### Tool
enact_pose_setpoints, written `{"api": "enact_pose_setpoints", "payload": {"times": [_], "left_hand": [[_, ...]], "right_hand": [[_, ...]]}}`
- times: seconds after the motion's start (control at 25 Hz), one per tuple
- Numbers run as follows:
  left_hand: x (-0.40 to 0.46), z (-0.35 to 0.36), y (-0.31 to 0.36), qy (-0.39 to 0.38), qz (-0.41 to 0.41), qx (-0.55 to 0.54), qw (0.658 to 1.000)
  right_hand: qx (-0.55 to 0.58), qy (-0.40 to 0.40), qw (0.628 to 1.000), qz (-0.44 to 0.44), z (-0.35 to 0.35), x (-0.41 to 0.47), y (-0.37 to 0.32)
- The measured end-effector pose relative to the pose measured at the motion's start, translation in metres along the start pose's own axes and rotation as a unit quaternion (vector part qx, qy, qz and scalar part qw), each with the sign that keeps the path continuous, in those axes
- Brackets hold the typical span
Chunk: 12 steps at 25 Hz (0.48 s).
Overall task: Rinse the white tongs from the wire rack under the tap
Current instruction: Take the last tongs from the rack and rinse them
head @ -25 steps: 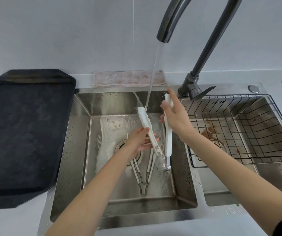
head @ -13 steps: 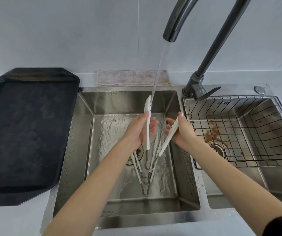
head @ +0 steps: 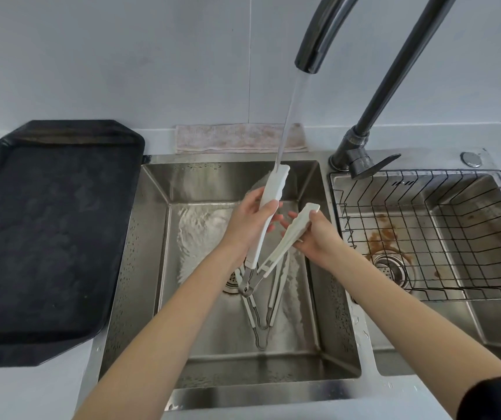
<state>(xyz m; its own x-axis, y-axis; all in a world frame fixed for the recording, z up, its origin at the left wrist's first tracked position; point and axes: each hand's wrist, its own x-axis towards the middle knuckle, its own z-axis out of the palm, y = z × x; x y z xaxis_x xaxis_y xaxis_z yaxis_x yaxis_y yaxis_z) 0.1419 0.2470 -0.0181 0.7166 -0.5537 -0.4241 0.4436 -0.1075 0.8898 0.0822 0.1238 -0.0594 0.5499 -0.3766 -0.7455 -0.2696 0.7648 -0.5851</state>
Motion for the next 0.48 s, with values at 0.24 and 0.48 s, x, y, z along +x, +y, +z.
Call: {"api": "enact_pose_setpoints", "payload": {"times": [0.24,0.48], "left_hand": [[0.014,0.008,0.012,0.066,0.095,0.181,0.977],[0.029,0.022,0.033,0.082,0.234,0.466,0.849]], "right_hand": [[-0.021,-0.009,0.996,-0.091,0.001,-0.008,-0.007],[-0.019,-0.019,0.99,-0.14,0.004,-0.016,-0.008]]}}
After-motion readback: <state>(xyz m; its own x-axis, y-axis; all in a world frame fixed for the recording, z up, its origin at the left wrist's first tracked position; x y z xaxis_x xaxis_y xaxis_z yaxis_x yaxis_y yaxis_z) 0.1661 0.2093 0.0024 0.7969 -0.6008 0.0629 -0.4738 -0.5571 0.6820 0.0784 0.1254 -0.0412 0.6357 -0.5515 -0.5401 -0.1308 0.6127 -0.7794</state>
